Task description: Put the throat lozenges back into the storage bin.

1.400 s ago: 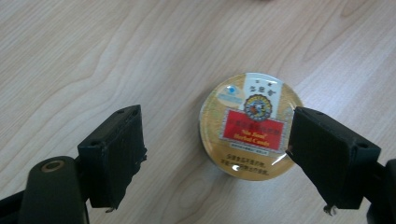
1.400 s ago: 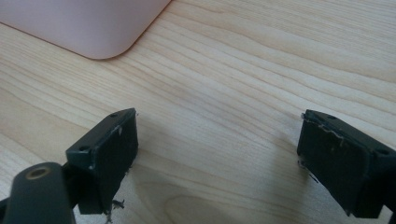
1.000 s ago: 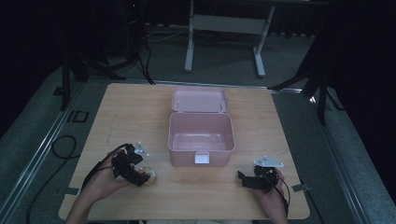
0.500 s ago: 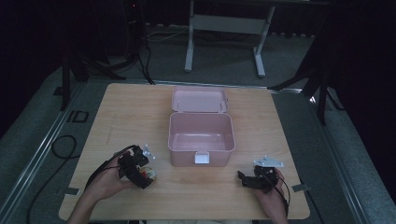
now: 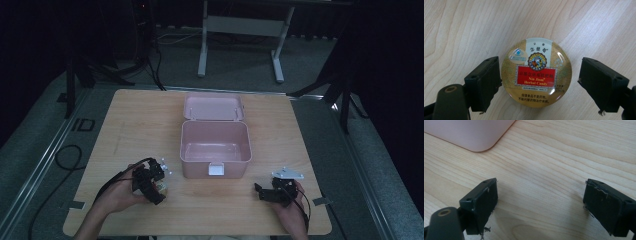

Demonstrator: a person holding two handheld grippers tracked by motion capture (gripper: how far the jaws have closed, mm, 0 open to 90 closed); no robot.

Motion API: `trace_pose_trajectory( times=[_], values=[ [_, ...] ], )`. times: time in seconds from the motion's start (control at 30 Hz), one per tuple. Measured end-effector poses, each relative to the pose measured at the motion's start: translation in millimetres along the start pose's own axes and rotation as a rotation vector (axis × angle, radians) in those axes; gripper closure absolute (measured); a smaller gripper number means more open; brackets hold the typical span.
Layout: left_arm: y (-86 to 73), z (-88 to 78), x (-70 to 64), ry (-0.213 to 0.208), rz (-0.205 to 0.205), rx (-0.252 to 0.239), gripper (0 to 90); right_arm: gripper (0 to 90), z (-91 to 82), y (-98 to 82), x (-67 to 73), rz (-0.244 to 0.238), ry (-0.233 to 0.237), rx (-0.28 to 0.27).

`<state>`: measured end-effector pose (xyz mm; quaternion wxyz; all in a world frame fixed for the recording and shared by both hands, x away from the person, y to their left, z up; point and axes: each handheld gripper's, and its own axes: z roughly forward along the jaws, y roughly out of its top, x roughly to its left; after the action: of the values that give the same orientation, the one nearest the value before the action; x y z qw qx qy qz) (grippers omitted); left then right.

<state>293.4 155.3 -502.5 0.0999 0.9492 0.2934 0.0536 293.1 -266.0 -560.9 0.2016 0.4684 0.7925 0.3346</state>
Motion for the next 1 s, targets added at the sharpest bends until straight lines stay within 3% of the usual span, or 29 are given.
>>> trace_pose_trajectory(
  times=[0.37,1.0],
  values=[
    [3.4,5.5,2.7,0.005,0.017,0.056,20.0,12.2,0.0,0.0,0.0,0.0,0.0,0.001],
    [6.3,15.7,3.9,-0.011,0.029,0.108,19.7,12.2,-0.1,0.0,0.0,0.0,0.0,0.001]
  ],
)
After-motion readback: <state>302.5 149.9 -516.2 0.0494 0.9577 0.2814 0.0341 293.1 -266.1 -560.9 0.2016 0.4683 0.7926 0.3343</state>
